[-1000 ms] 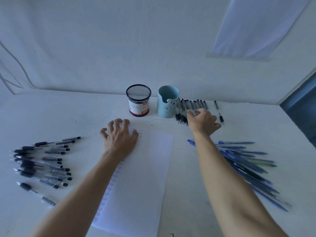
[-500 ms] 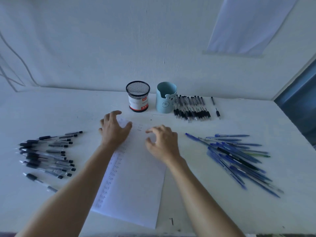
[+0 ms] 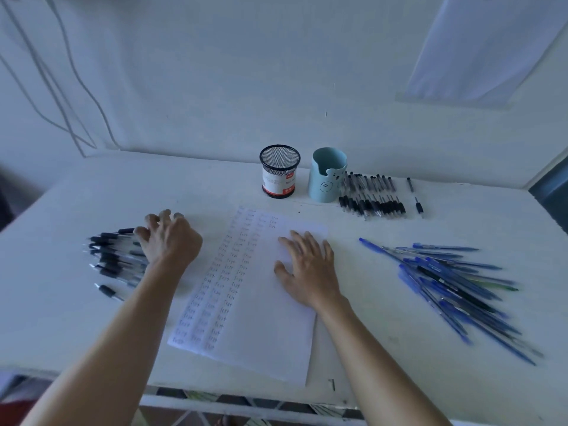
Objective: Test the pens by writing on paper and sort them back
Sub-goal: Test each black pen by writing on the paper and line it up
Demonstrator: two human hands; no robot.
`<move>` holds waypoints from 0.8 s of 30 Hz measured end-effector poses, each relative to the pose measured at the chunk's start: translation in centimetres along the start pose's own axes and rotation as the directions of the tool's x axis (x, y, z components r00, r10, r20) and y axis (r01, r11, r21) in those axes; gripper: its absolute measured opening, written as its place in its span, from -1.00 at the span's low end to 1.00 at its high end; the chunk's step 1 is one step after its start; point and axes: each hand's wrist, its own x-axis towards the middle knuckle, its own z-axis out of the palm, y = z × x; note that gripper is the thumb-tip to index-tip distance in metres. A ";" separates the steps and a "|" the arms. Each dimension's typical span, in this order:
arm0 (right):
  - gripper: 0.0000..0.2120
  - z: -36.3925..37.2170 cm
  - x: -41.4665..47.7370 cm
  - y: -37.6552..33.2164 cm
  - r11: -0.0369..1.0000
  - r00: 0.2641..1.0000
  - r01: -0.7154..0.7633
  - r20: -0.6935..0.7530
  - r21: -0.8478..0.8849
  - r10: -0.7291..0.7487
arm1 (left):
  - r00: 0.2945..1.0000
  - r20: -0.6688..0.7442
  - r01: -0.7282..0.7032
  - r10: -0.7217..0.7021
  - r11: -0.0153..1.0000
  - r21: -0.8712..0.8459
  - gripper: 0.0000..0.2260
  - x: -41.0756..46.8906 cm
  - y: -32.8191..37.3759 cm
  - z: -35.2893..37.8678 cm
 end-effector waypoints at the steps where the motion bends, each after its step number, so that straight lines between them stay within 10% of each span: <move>1: -0.35 0.0 0.0 0.0 1.000 1.000 -0.002 0.003 0.000 0.002 | 1.000 0.009 0.002 -0.003 1.000 0.027 -0.73 -0.1 -0.2 0.0; 9: -0.19 0.1 -0.4 -0.3 1.000 0.999 -0.009 -0.047 -0.017 0.008 | 0.952 -0.257 -0.213 0.168 0.964 -0.158 -0.84 -0.2 -0.6 0.5; 14: -0.20 0.0 -0.6 -0.2 0.998 0.997 -0.020 -0.078 -0.058 0.015 | 0.805 -0.495 -0.557 0.327 0.702 -0.443 -0.87 -1.4 1.5 -1.0; 18: -0.30 0.4 -0.7 -0.1 0.998 0.986 -0.015 -0.168 -0.057 0.005 | 0.801 -0.459 -0.599 0.384 0.538 -0.593 -0.91 -2.6 3.6 -2.7; 24: -0.29 0.6 -0.9 0.2 0.999 0.984 0.012 -0.178 -0.053 -0.021 | 0.886 -0.137 -0.393 0.444 0.560 -0.729 -0.66 -3.8 5.7 -5.0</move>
